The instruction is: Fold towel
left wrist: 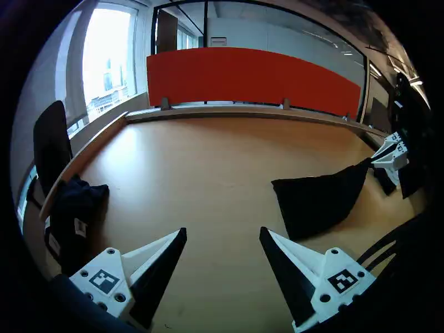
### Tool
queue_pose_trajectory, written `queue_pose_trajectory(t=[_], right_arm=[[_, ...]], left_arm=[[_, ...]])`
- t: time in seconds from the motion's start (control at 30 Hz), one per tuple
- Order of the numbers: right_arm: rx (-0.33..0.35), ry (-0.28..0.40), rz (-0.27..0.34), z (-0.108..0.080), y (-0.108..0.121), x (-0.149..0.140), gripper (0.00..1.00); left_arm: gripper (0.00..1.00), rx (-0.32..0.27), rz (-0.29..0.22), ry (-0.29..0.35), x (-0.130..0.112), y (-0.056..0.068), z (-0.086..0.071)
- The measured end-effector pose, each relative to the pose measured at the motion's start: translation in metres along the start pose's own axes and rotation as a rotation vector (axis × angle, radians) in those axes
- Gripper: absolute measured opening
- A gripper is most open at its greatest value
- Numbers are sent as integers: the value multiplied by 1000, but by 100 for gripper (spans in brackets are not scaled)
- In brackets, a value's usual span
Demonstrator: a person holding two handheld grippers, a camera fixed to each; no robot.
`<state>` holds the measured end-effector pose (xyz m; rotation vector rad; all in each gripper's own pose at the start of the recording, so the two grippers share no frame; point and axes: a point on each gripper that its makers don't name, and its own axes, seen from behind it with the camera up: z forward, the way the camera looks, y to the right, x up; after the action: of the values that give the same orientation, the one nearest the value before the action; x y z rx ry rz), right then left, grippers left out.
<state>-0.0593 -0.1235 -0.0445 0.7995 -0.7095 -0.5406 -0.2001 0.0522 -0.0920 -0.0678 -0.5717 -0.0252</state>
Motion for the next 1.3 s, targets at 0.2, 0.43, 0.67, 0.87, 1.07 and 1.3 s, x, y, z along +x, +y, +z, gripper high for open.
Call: queue_pose_trajectory(t=[0.2,0.43,0.67,0.87,1.07,1.3], right_arm=[[45,31,-61,8,-11,32,3],[93,44,-112,17,-24,53,3],[140,45,-149,29,-37,65,3],[207,39,-196,51,-59,76,3],[293,13,-246,79,-91,78,3],[358,-50,-246,114,-116,62,3]], left_arm=[[98,7,-11,-2,-3,-1,-4],[98,9,-19,-1,-4,-2,-8],[98,15,-34,2,-4,-5,-11],[98,31,-48,5,-5,-12,-17],[98,53,-62,4,-9,-20,-25],[97,69,-83,-6,-17,-24,-32]])
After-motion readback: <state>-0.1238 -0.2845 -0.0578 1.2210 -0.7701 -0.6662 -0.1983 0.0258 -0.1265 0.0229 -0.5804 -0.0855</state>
